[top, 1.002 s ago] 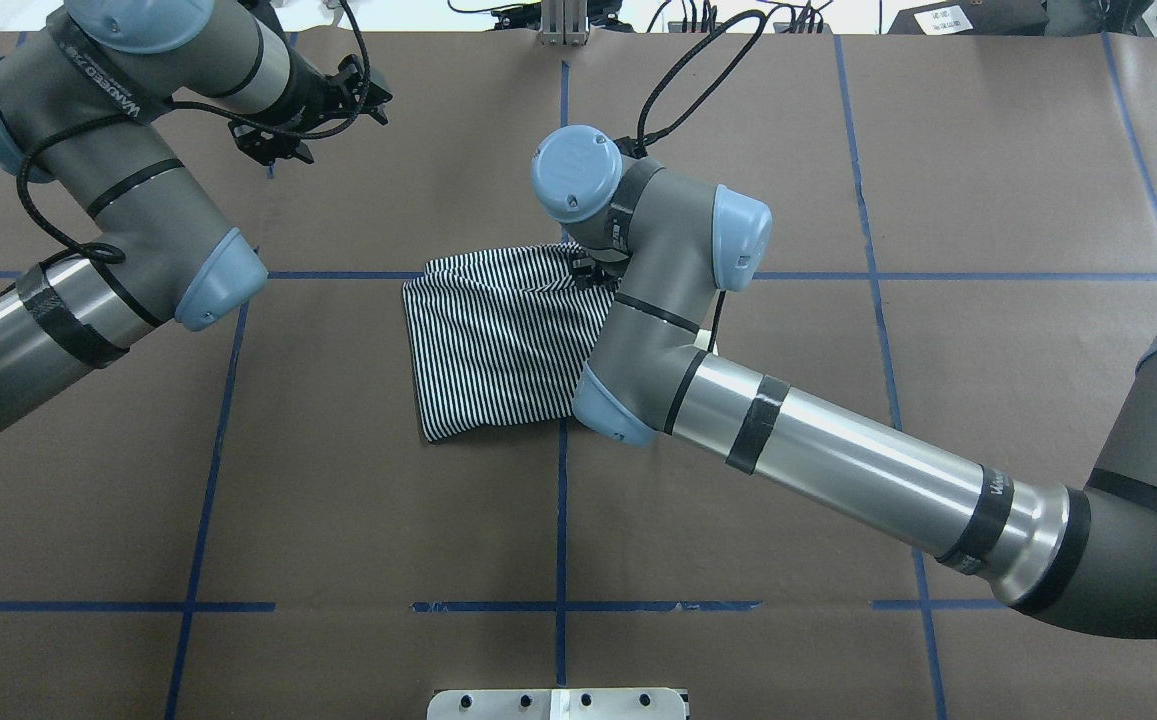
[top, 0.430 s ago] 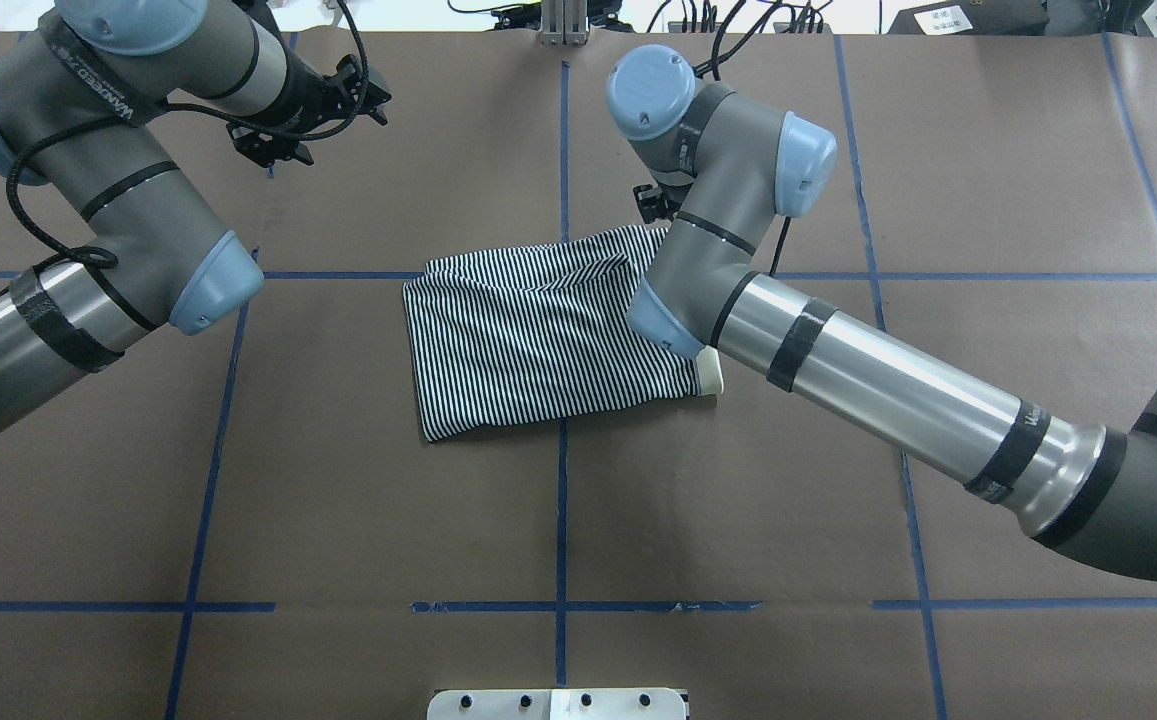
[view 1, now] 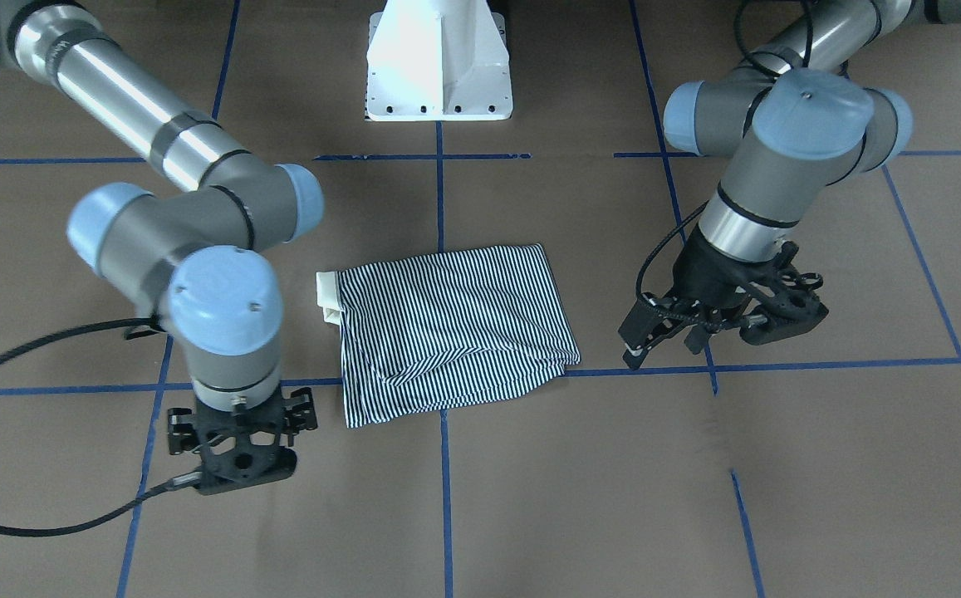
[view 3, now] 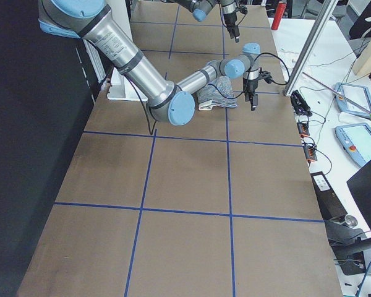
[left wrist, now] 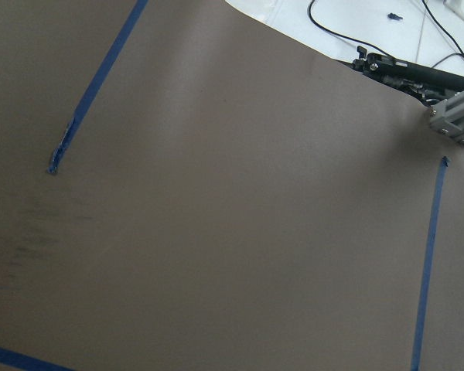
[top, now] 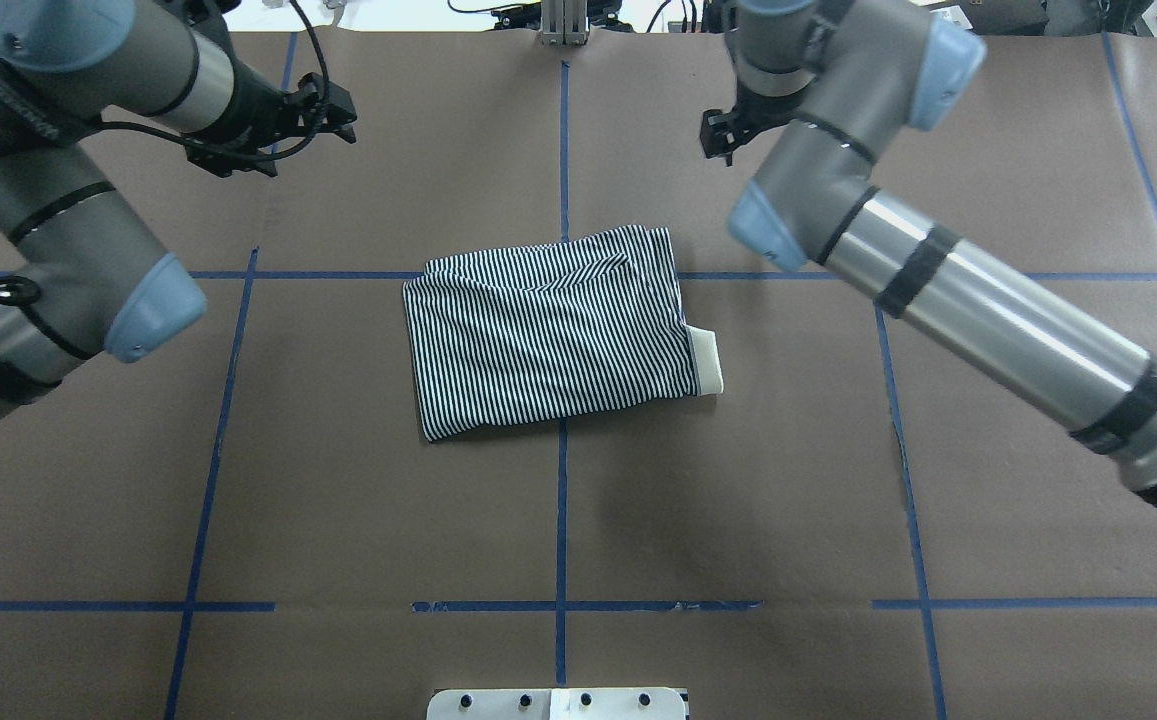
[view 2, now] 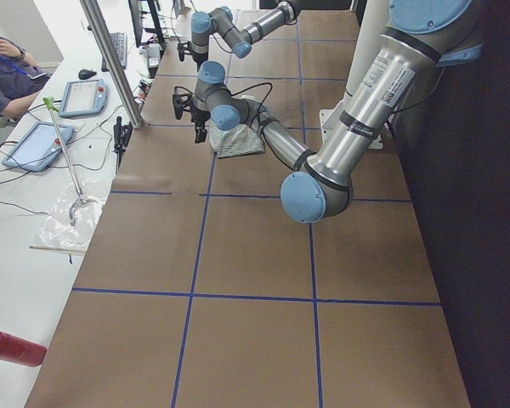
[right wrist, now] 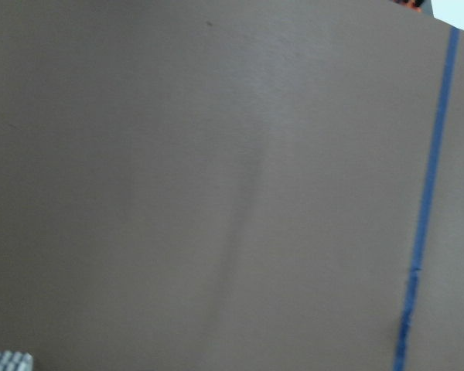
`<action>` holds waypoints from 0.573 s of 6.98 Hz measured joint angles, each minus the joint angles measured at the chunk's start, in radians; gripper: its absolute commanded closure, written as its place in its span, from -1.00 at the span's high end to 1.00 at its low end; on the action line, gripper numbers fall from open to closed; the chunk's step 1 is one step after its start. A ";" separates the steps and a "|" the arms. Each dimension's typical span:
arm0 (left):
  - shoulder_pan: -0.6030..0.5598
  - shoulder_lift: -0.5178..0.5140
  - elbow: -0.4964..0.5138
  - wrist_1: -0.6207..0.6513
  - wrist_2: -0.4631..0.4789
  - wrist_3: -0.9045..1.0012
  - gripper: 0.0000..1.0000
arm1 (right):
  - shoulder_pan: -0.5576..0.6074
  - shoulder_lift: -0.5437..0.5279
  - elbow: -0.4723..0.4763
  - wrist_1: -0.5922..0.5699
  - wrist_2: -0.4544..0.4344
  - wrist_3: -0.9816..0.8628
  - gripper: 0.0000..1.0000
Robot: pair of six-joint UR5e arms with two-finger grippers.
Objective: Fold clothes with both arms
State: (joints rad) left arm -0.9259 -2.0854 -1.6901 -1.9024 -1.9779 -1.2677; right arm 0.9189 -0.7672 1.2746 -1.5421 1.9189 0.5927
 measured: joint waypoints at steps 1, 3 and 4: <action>-0.043 0.059 -0.094 0.094 -0.011 0.167 1.00 | 0.087 -0.115 0.117 -0.004 0.102 -0.066 1.00; -0.173 0.131 -0.180 0.271 -0.038 0.504 1.00 | 0.286 -0.314 0.239 -0.031 0.282 -0.272 1.00; -0.261 0.177 -0.187 0.305 -0.071 0.694 1.00 | 0.385 -0.400 0.256 -0.049 0.342 -0.403 1.00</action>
State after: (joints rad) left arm -1.1873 -1.9081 -1.8773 -1.5969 -2.0490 -0.5732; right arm 1.3037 -1.1675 1.5309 -1.5908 2.2609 0.1892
